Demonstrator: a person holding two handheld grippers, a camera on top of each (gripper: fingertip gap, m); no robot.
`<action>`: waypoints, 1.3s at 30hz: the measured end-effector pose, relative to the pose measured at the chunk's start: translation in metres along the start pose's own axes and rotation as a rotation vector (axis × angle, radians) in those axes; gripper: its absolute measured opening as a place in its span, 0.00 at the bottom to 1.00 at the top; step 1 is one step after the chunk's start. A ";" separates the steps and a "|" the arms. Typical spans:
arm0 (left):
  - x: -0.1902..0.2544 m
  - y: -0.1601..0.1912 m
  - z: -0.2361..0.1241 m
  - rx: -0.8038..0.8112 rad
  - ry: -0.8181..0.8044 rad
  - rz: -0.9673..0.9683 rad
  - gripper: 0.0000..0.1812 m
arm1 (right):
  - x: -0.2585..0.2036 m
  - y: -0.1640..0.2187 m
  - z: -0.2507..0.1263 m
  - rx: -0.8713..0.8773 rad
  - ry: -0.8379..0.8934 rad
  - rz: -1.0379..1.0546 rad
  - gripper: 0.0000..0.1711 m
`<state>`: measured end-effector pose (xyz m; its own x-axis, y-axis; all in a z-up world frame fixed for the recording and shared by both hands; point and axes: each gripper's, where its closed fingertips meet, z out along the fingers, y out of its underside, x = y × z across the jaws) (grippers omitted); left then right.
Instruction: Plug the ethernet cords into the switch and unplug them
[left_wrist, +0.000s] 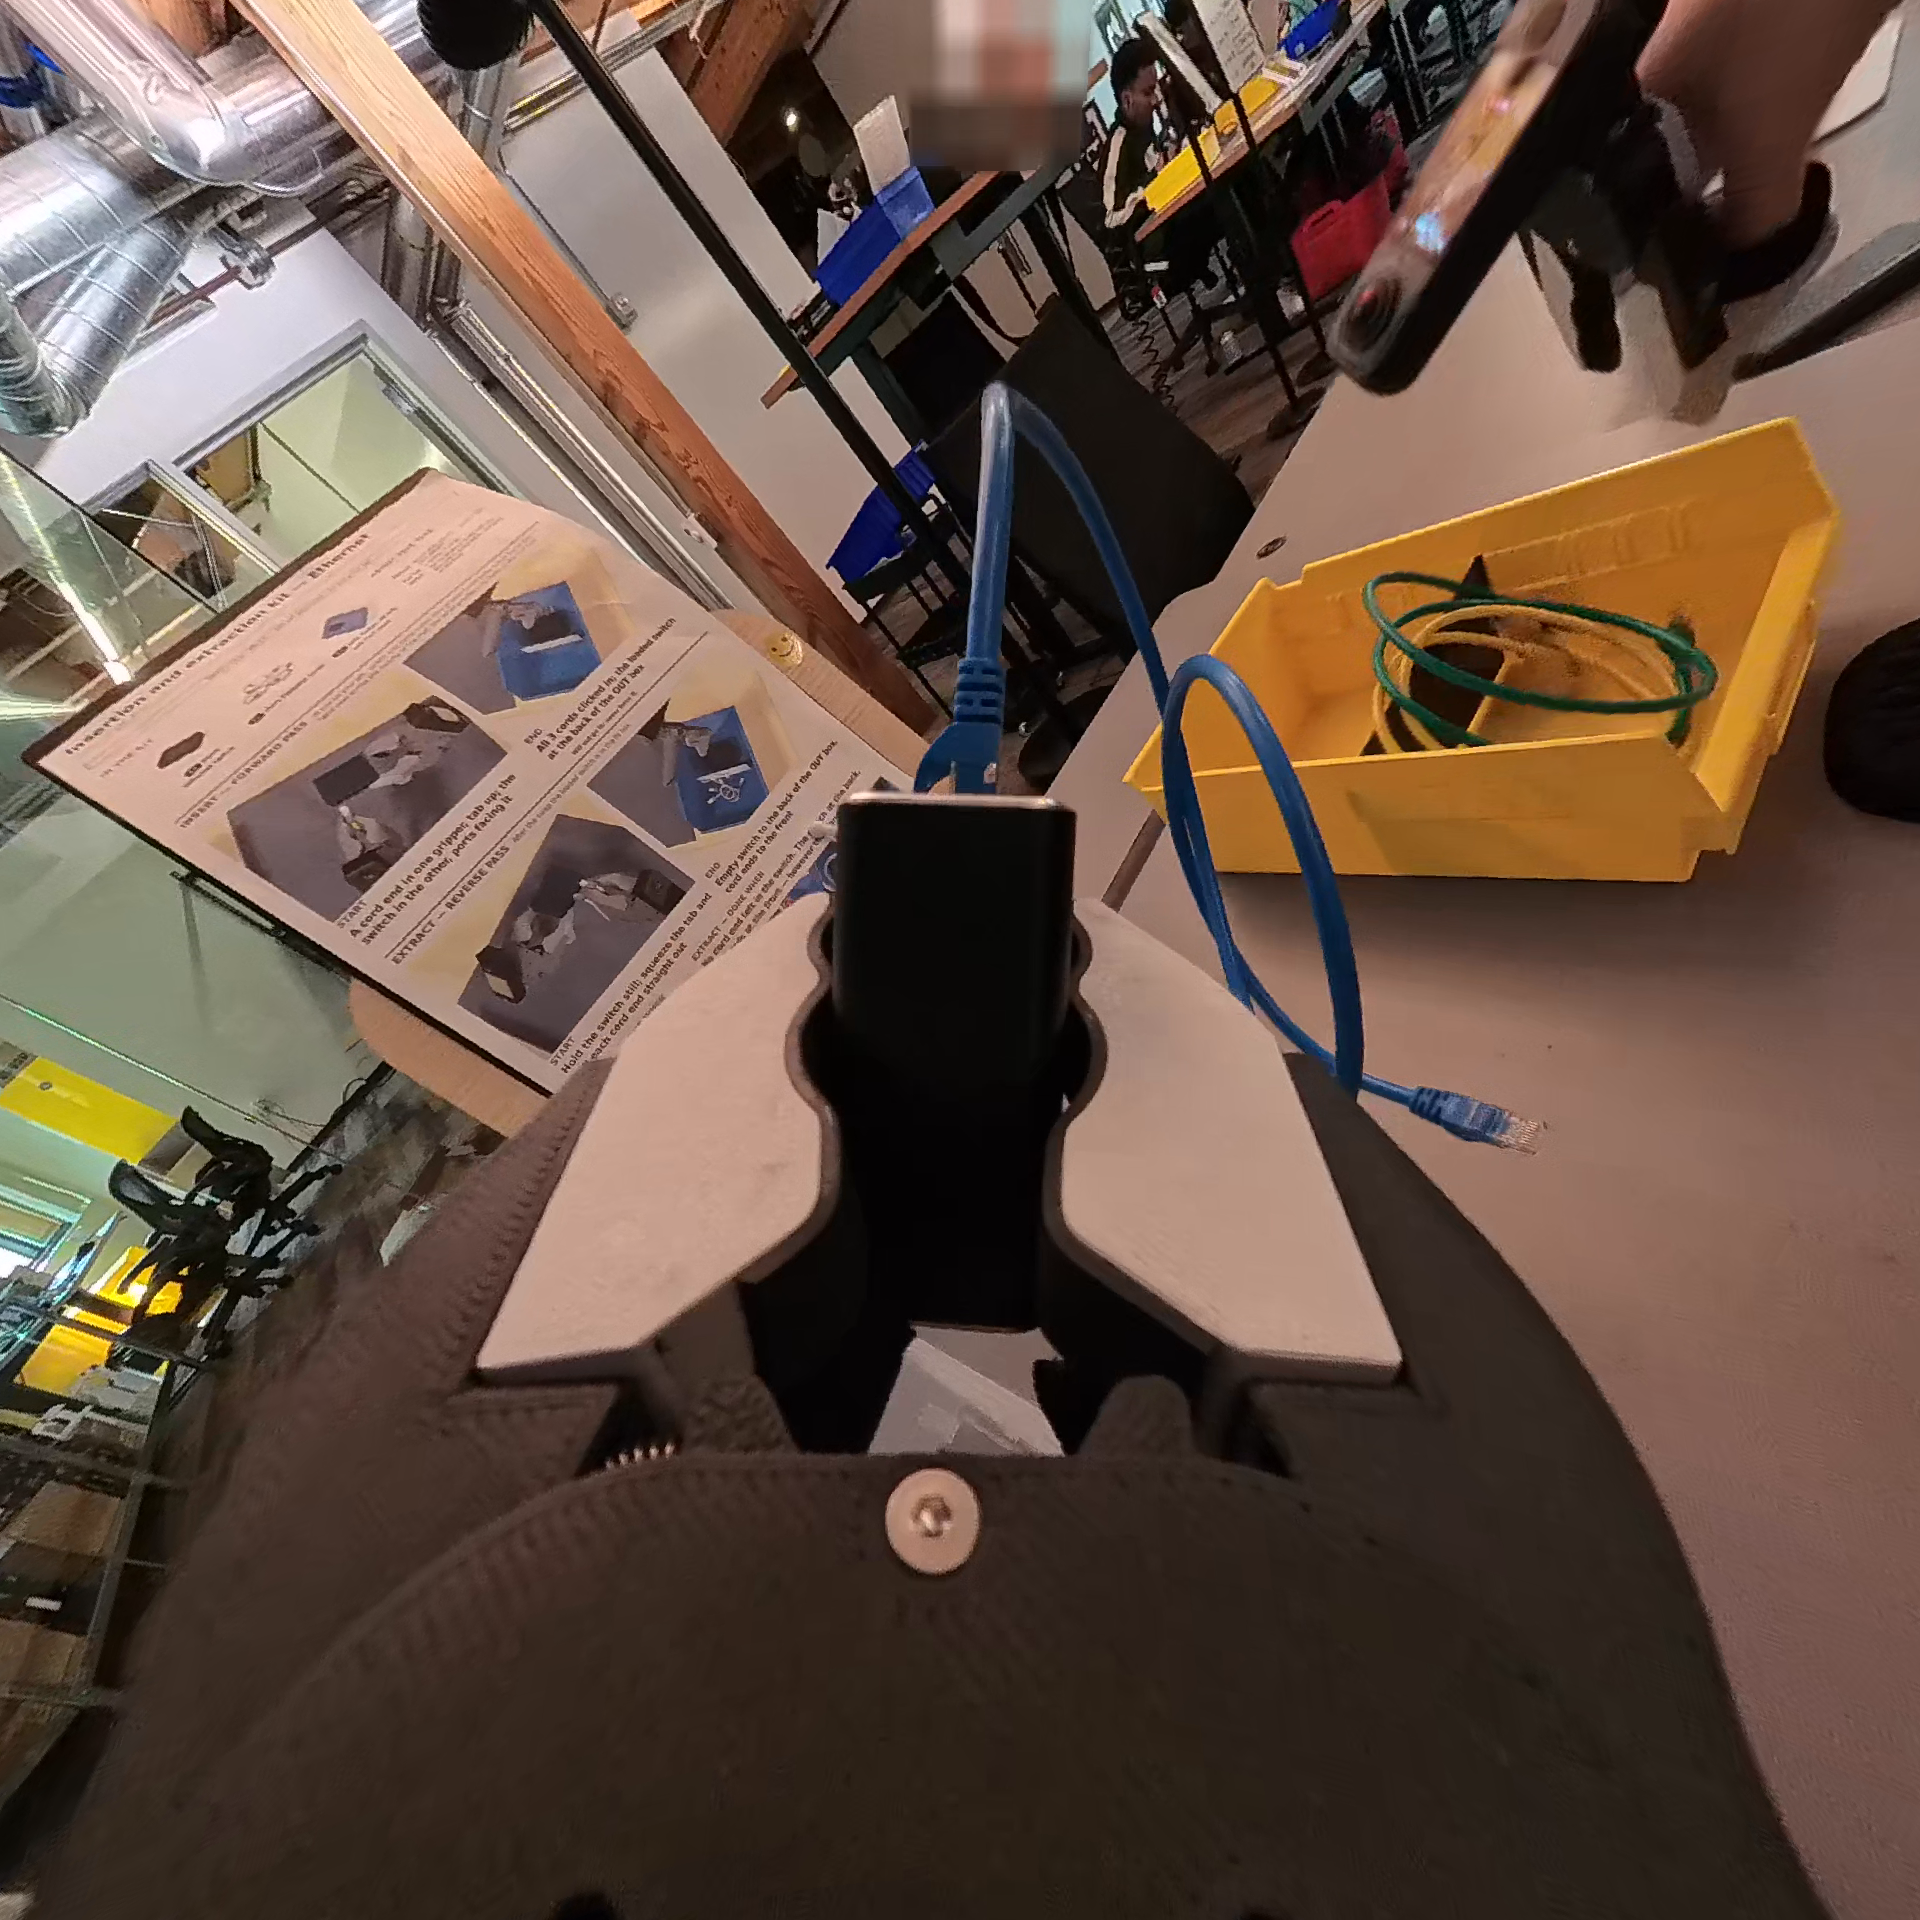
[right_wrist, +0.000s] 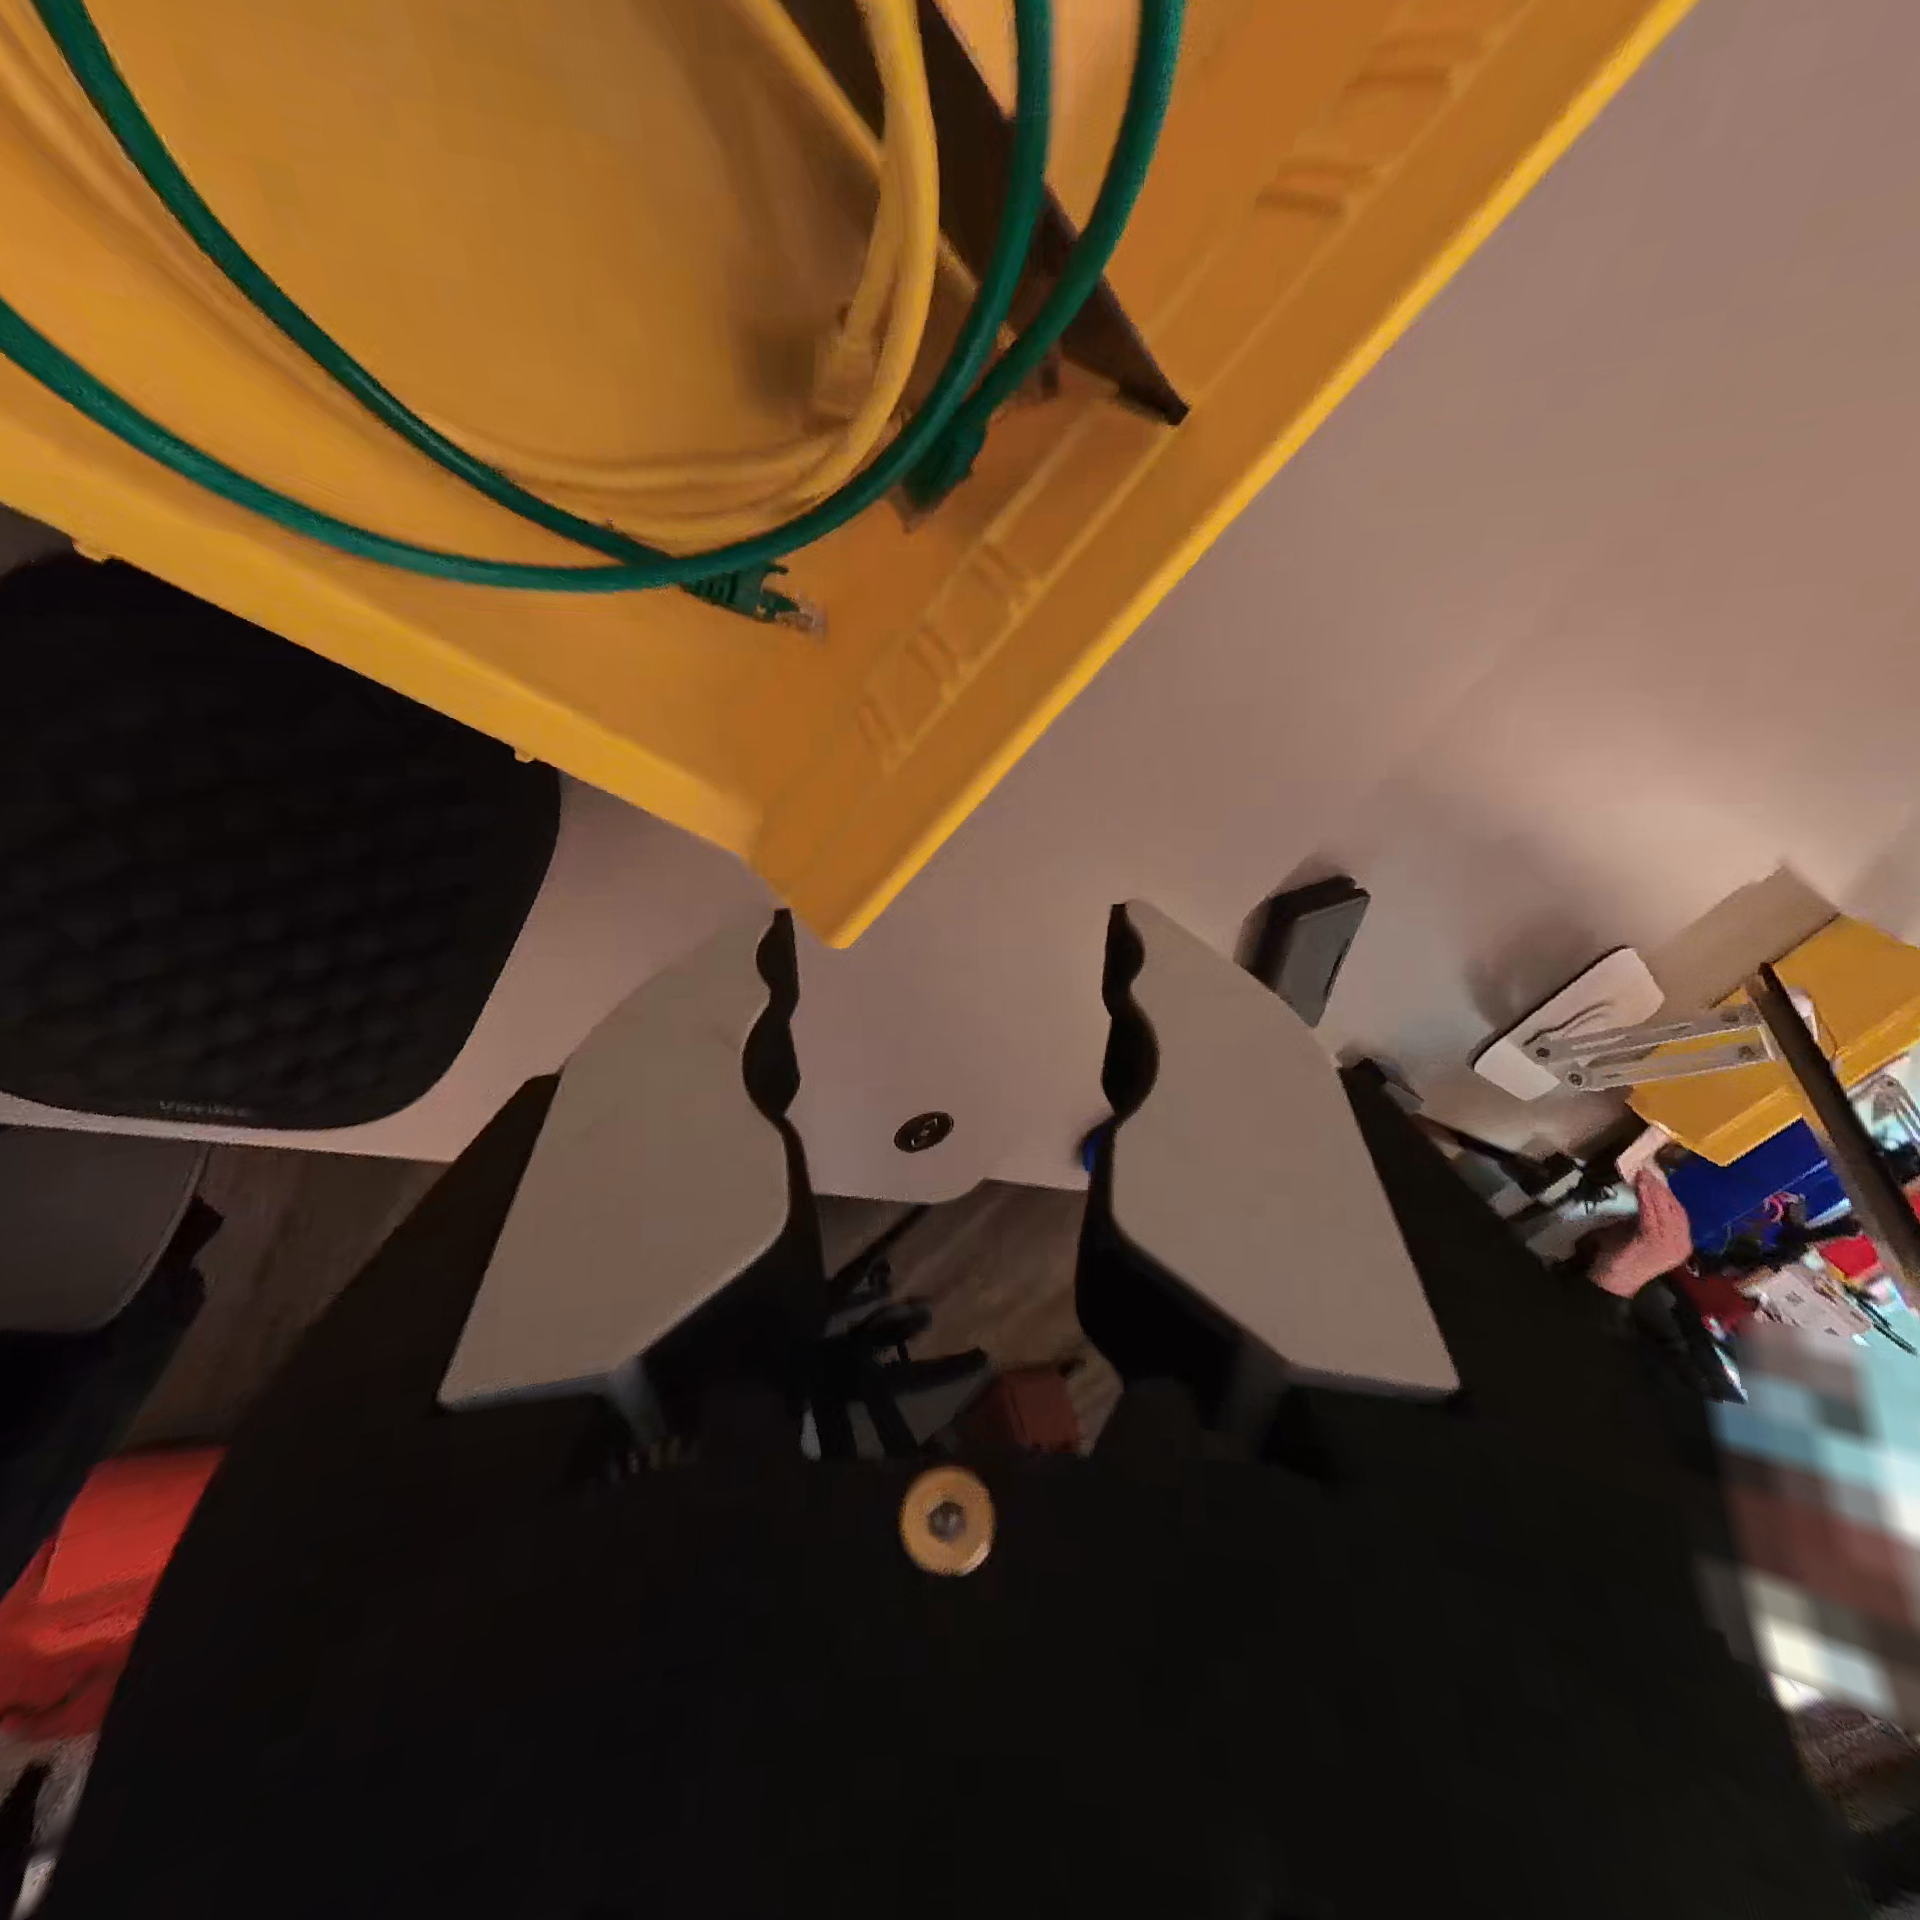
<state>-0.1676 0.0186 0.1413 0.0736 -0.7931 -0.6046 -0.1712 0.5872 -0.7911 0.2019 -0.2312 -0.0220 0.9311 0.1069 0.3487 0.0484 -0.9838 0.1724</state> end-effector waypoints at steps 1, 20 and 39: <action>0.001 -0.002 0.000 0.012 0.003 0.002 0.21 | 0.003 -0.004 -0.010 0.052 0.005 0.011 0.34; 0.057 -0.049 -0.012 0.256 0.110 0.217 0.20 | -0.255 -0.112 -0.343 1.492 0.485 -0.924 0.20; 0.075 -0.056 -0.013 0.286 0.132 0.296 0.20 | -0.267 -0.136 -0.320 1.280 0.534 -1.033 0.11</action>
<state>-0.1653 -0.0758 0.1411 -0.0672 -0.5866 -0.8071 0.1144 0.7991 -0.5902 -0.1691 -0.0795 0.1567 0.1327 0.4883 0.8625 0.9802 0.0643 -0.1872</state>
